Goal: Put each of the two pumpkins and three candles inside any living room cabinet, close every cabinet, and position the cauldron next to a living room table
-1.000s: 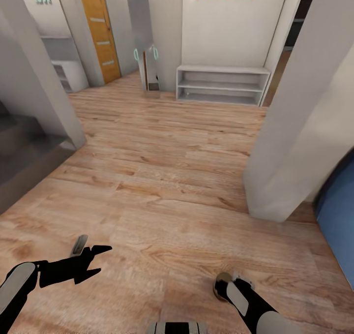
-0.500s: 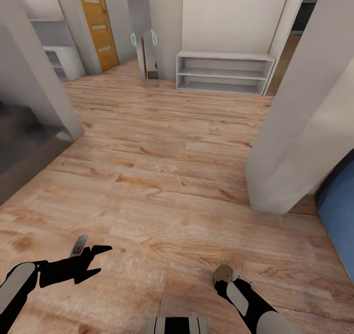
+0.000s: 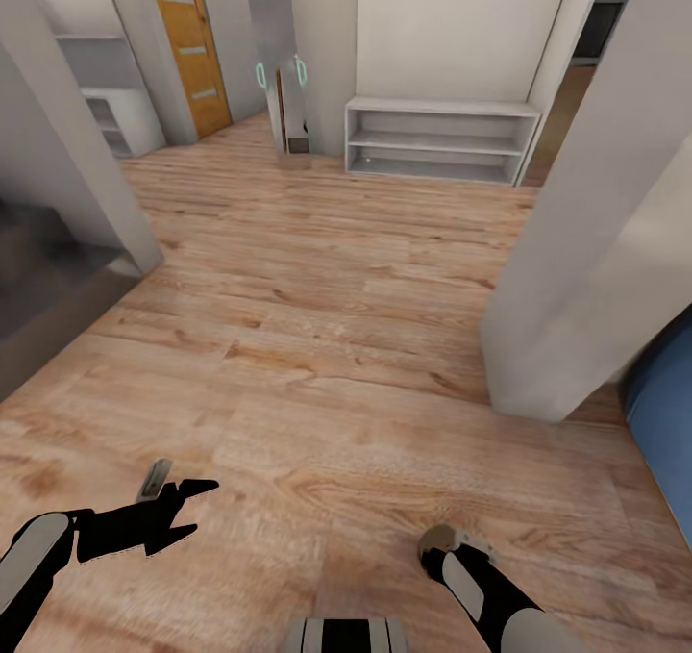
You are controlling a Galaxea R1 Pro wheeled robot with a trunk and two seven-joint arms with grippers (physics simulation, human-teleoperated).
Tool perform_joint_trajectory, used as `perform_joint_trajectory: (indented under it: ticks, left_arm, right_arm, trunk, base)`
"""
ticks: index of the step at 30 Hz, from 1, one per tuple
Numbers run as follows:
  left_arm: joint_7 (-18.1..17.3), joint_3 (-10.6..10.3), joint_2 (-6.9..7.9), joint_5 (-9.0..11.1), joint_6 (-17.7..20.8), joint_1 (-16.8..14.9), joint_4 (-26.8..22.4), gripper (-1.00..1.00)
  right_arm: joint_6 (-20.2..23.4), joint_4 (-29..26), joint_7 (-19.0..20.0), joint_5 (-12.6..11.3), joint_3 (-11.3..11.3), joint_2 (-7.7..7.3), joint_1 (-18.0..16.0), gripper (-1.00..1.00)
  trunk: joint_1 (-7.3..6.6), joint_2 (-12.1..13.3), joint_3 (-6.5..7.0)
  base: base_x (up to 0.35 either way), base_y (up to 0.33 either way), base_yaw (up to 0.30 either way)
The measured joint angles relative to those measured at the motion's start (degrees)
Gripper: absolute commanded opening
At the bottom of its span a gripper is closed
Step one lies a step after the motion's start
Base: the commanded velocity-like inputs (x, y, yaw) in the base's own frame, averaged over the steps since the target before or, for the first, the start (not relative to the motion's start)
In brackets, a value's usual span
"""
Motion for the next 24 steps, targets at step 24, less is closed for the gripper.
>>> perform_joint_trajectory:
  ticks: [24]
  left_arm:
    - [0.0, -0.1, -0.07, -0.2, 0.0, 0.0, 0.0, 1.0]
  right_arm:
    - [-0.1, 0.0, 0.0, 0.3, 0.0, 0.0, 0.0, 1.0]
  trunk:
    - [0.0, 0.0, 0.0]
  base:
    - [0.1, 0.02, 0.0]
